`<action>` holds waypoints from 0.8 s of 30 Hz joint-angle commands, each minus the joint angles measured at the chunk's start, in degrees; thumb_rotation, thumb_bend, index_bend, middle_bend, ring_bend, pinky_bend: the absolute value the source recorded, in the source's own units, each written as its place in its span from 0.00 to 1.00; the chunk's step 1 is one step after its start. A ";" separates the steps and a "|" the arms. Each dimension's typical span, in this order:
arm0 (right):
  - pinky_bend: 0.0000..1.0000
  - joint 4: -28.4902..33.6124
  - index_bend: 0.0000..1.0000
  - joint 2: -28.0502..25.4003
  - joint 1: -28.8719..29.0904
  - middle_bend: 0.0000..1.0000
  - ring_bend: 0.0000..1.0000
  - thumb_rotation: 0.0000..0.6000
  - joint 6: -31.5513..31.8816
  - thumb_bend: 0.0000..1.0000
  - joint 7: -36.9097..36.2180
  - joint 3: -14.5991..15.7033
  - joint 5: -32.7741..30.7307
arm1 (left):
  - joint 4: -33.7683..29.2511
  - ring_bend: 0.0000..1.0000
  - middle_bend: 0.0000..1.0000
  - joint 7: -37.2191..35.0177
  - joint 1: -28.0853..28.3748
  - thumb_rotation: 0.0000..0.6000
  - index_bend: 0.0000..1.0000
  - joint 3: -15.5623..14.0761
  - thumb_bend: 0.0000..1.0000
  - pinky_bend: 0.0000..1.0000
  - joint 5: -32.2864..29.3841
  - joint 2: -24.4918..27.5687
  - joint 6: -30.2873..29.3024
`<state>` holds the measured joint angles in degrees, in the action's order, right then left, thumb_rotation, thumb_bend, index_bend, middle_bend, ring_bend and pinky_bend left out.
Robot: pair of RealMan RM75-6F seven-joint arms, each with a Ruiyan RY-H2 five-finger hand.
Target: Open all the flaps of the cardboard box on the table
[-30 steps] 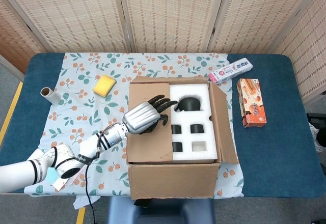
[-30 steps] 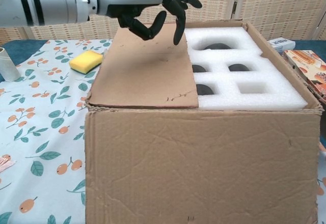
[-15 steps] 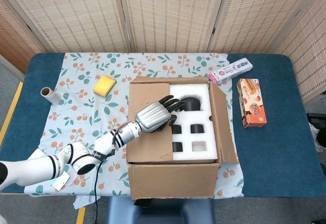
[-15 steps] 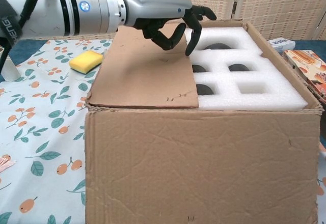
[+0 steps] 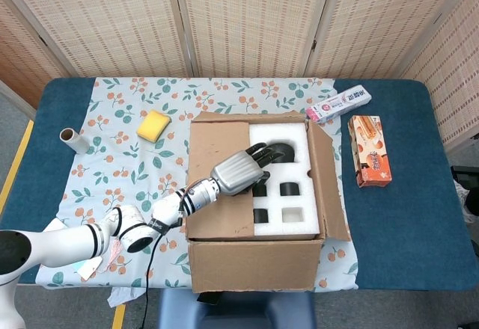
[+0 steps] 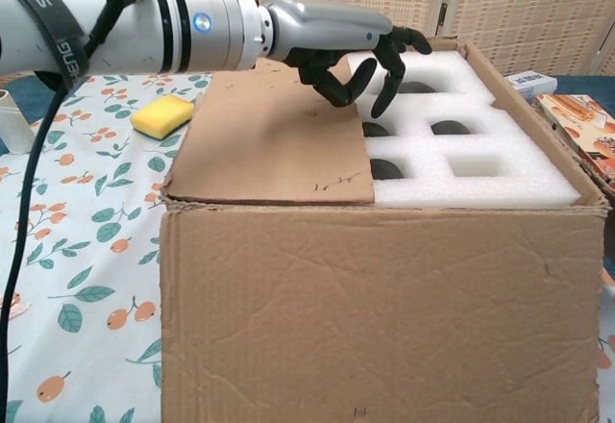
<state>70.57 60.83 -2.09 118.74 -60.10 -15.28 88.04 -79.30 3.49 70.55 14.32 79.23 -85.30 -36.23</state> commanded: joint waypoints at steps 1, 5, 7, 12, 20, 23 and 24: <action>0.00 -0.10 0.52 0.02 -0.10 0.00 0.00 0.53 0.12 0.29 -0.29 -0.05 0.22 | 0.59 0.00 0.00 0.59 0.06 1.00 0.55 -0.50 1.00 0.00 -0.83 -0.26 0.22; 0.00 -0.33 0.52 0.06 -0.26 0.00 0.00 0.53 0.74 0.29 -1.09 0.08 1.21 | 1.51 0.00 0.00 1.02 0.86 1.00 0.55 -1.16 1.00 0.00 -2.70 -0.24 2.70; 0.00 -0.41 0.52 0.16 -0.31 0.00 0.00 0.53 0.93 0.29 -0.77 0.18 1.60 | 2.38 0.00 0.00 2.84 1.02 1.00 0.56 -1.62 1.00 0.00 -3.18 -0.41 2.55; 0.00 -0.06 0.52 0.00 -0.28 0.00 0.00 0.53 0.44 0.29 -0.09 0.45 2.08 | 3.05 0.00 0.00 10.05 0.36 1.00 0.59 -2.64 1.00 0.00 -2.83 -0.76 -1.74; 0.00 0.86 0.52 -0.42 0.32 0.00 0.00 0.53 -0.78 0.29 1.68 1.09 3.35 | -0.67 0.00 0.00 19.90 -0.78 1.00 0.61 -2.74 1.00 0.00 -4.42 0.05 -6.80; 0.00 1.13 0.52 -0.51 0.40 0.00 0.00 0.53 -0.92 0.29 2.12 1.27 3.67 | -2.59 0.00 0.00 22.77 -1.28 1.00 0.61 -2.56 1.00 0.00 -5.04 0.94 -8.56; 0.00 1.19 0.52 -0.53 0.42 0.00 0.00 0.53 -0.94 0.29 2.22 1.33 3.78 | -3.23 0.00 0.00 23.62 -1.46 1.00 0.61 -2.49 1.00 0.00 -5.27 1.24 -9.10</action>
<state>71.72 60.32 -1.69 117.82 -57.91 -13.98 91.79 -81.30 25.67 69.57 11.71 74.53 -84.74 -44.29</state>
